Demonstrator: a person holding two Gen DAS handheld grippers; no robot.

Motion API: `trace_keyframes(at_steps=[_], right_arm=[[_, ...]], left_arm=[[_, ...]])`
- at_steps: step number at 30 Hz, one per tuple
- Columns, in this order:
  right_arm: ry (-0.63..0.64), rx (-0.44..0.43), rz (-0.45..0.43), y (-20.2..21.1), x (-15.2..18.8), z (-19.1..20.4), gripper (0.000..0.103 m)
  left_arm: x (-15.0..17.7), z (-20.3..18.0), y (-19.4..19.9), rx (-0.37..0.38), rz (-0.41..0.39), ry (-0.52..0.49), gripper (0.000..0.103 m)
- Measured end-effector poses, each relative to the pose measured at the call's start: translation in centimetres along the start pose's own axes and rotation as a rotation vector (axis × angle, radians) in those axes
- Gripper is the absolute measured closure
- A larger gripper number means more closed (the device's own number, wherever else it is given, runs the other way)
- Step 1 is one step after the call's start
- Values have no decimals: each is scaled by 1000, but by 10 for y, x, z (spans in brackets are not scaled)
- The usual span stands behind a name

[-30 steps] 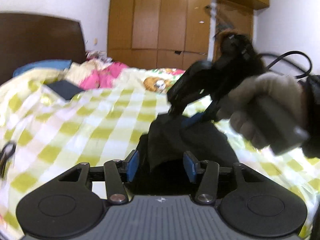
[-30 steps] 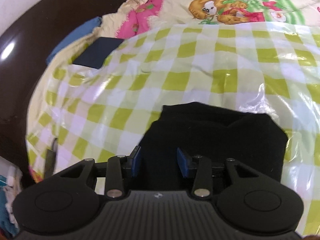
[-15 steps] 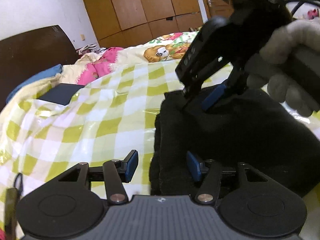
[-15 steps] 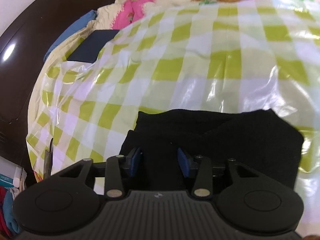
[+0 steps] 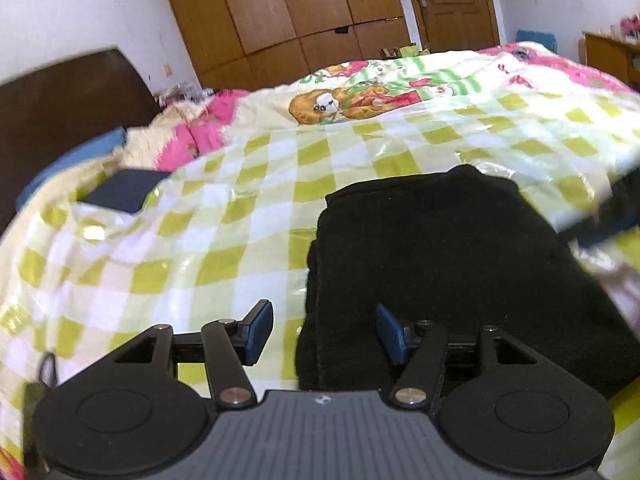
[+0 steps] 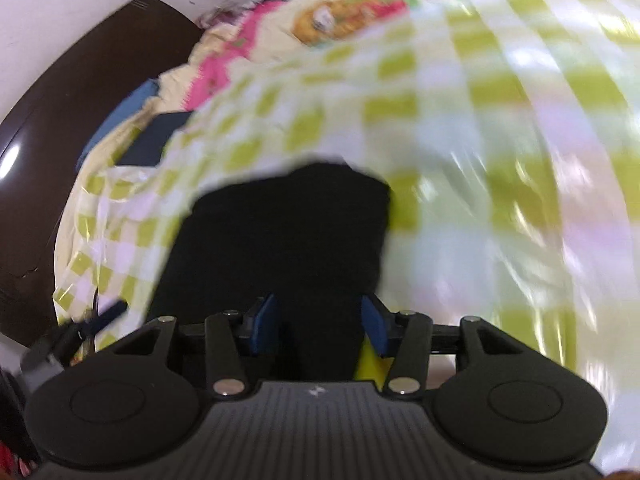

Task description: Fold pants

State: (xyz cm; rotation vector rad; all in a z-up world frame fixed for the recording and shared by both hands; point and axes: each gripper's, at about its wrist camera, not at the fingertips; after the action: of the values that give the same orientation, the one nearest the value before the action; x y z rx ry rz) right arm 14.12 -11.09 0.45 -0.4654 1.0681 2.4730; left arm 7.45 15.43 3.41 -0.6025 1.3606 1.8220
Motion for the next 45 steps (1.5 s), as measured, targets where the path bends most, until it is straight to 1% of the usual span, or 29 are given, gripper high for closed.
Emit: trace_keyframes(at_steps=[3,4,6,7,8,10,11,13,15,18,20,22,23,24,25,26,27,28,29,32,35,39,42,45], right_arm=[[-67,-47,21,-7,12,-11,53],[-89,-71,15,-9,13,-14,52],[-133,-110,7,-12,12,-19,46],[-148,-129,5,-15,11,-20,44],[-155,-136,8,-18,10,-21,44],[-146,-139,10,-20,9,-18,42],[-142,-150,6,-18,9,-16,40],[-106,-172,-3,-15,11,-14,40],[-86,-176,6,-17,11,-16,40],[-125,-179,20,-32,9,-24,40],[-153,-188,6,-42,6,-24,38],[-124,-179,5,-50,4,-17,38],[-117,-170,0,-54,3,-15,42],[-122,-162,-4,-54,3,-14,46],[-119,-158,-5,-53,2,-14,58],[-123,-157,-7,-50,1,-16,69],[-143,-176,-9,-45,1,-20,73],[-160,-200,-6,-40,0,-25,77],[-165,-215,-3,-35,-1,-27,79],[-137,-197,-1,-26,-2,-29,79],[-159,-190,-14,-13,-5,-43,79],[-126,-142,-32,9,-14,-57,79],[-104,-90,-44,25,-26,-72,79],[-98,-37,-70,41,-41,-89,79]], left_arm=[[-5,8,2,18,8,37,32],[-6,11,3,48,11,48,31],[-9,13,1,105,26,59,30],[-9,11,-2,111,32,49,30],[-9,8,-5,101,36,30,30],[-7,6,-16,68,47,-11,28],[-7,8,-19,68,51,-10,26],[-7,15,-23,88,55,-3,19],[-6,18,-30,110,72,-16,11],[-5,21,-40,140,85,-7,8],[-4,23,-47,168,100,10,8],[-4,26,-54,198,120,39,8],[-3,28,-57,211,133,62,10],[-3,30,-59,225,152,95,16],[-2,30,-58,239,160,115,21],[-1,29,-55,255,159,122,30],[0,26,-51,258,156,122,38],[-1,22,-47,261,155,119,42],[-2,17,-44,270,156,121,46],[-6,0,-35,250,145,97,46],[-12,-11,-30,288,146,107,46],[-21,-41,-21,333,133,91,46],[-30,-69,-14,385,113,79,47],[-41,-99,-14,396,95,47,47]])
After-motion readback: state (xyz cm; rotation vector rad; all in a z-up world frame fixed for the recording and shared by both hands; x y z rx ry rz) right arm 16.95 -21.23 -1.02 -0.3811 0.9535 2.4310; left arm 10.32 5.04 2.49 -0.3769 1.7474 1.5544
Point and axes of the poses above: each gripper's, at about its wrist camera, not at the fingertips, and y roughly against the way its jaws point, z to its left, x to its underside, and after that the axes turned 9 degrees about -x, right-handed
